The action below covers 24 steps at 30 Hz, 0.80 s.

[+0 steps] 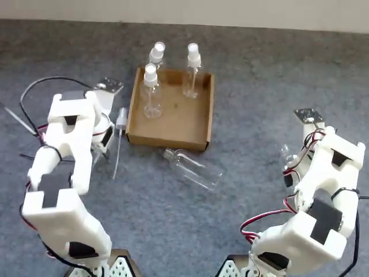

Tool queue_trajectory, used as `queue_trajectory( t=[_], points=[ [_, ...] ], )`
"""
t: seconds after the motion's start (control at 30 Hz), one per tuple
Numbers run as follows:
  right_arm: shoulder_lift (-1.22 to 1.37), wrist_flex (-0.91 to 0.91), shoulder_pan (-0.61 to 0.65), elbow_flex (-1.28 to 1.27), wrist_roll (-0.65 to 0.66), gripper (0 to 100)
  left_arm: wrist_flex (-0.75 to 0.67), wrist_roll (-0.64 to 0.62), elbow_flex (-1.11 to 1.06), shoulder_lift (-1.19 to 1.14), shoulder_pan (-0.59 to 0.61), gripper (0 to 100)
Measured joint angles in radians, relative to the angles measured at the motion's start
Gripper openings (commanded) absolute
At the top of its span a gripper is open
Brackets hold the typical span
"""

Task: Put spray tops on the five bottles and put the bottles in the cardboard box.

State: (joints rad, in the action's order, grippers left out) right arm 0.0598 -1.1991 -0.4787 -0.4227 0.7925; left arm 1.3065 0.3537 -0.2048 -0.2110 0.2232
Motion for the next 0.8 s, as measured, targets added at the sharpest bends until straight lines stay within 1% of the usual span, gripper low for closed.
queue_trajectory(
  t=[0.1, 0.2, 0.33, 0.47, 0.57, 0.67, 0.73, 0.8],
  points=[
    [0.0, -0.04, 0.0, 0.0, 0.0, 29.6, 0.003, 0.0, -0.006, 0.087, 0.0, 0],
    [0.0, -0.051, 0.011, 0.0, 0.0, 29.8, 0.008, 0.0, -0.04, 0.167, 0.0, 0],
    [0.0, -0.066, 0.064, 0.011, 0.0, 29.7, 0.009, -0.005, -0.089, 0.25, 0.0, 0],
    [0.0, -0.103, 0.107, 0.087, -0.021, 29.7, 0.008, -0.075, -0.149, 0.305, -0.002, 0],
    [0.0, -0.11, 0.12, 0.13, -0.026, 29.6, -0.023, -0.104, -0.218, 0.348, -0.018, 0],
    [0.0, -0.11, 0.144, 0.14, -0.031, 29.6, -0.091, -0.115, -0.316, 0.394, -0.071, 0],
    [0.0, -0.11, 0.155, 0.141, -0.031, 29.6, -0.14, -0.146, -0.379, 0.423, -0.1, 0],
    [0.0, -0.11, 0.16, 0.141, -0.031, 29.6, -0.169, -0.157, -0.416, 0.453, -0.11, 0]
  ],
)
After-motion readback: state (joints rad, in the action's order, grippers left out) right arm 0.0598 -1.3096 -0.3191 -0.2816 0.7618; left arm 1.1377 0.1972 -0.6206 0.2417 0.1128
